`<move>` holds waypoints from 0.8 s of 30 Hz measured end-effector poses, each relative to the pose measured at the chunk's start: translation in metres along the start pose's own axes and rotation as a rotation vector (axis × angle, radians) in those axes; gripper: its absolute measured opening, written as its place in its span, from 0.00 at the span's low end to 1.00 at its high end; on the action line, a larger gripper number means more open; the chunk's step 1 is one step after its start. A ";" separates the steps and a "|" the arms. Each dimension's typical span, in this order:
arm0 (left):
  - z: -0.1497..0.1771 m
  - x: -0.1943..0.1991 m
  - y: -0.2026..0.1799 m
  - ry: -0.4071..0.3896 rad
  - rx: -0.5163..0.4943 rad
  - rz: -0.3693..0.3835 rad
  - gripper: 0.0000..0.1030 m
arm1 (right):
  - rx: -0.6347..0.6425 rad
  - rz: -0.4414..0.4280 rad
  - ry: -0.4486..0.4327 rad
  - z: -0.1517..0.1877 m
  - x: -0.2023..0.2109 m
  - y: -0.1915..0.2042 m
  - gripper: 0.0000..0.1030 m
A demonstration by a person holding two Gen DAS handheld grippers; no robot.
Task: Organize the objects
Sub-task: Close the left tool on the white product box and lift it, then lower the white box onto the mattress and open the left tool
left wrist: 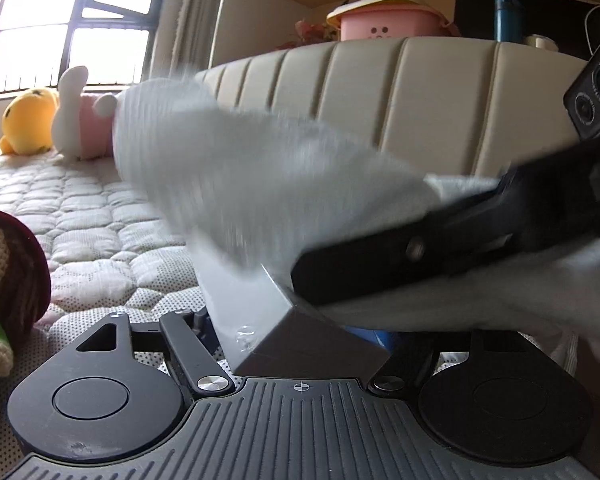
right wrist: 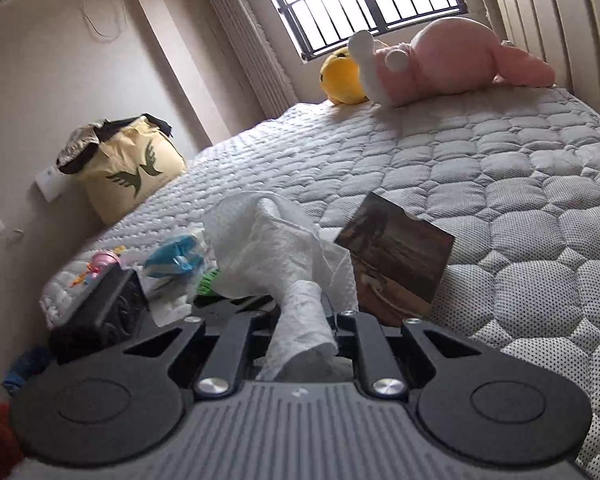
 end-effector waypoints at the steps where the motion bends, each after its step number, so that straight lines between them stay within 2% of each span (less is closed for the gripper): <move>1: 0.000 0.000 0.000 0.001 -0.003 0.002 0.78 | -0.003 0.014 0.001 0.002 0.001 -0.003 0.14; 8: 0.002 0.000 -0.011 0.011 -0.083 0.005 0.83 | -0.045 0.133 -0.030 0.014 0.029 -0.036 0.17; 15: -0.008 -0.001 -0.015 0.018 -0.099 -0.006 0.83 | -0.161 0.241 -0.067 0.037 0.052 -0.083 0.17; 17: -0.012 -0.003 -0.028 0.013 -0.183 -0.003 0.84 | -0.209 0.241 -0.085 0.044 0.060 -0.095 0.17; 19: -0.013 -0.007 -0.048 0.003 -0.307 0.013 0.89 | -0.248 0.239 -0.111 0.047 0.069 -0.104 0.16; 21: -0.010 -0.012 -0.070 -0.012 -0.430 0.015 0.91 | -0.254 0.258 -0.140 0.046 0.078 -0.110 0.17; 24: -0.003 -0.026 -0.087 -0.002 -0.520 -0.045 0.91 | -0.211 0.303 -0.179 0.037 0.091 -0.109 0.17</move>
Point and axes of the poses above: each gripper's, at about its wrist camera, not at the fingertips, and x roughly against the way its jaws point, y to its left, z to its underside, the point moved 4 cm from there along -x, roughly the way its jaws point, and after that the axes turned 10 degrees about -y, right-handed, at the moved point
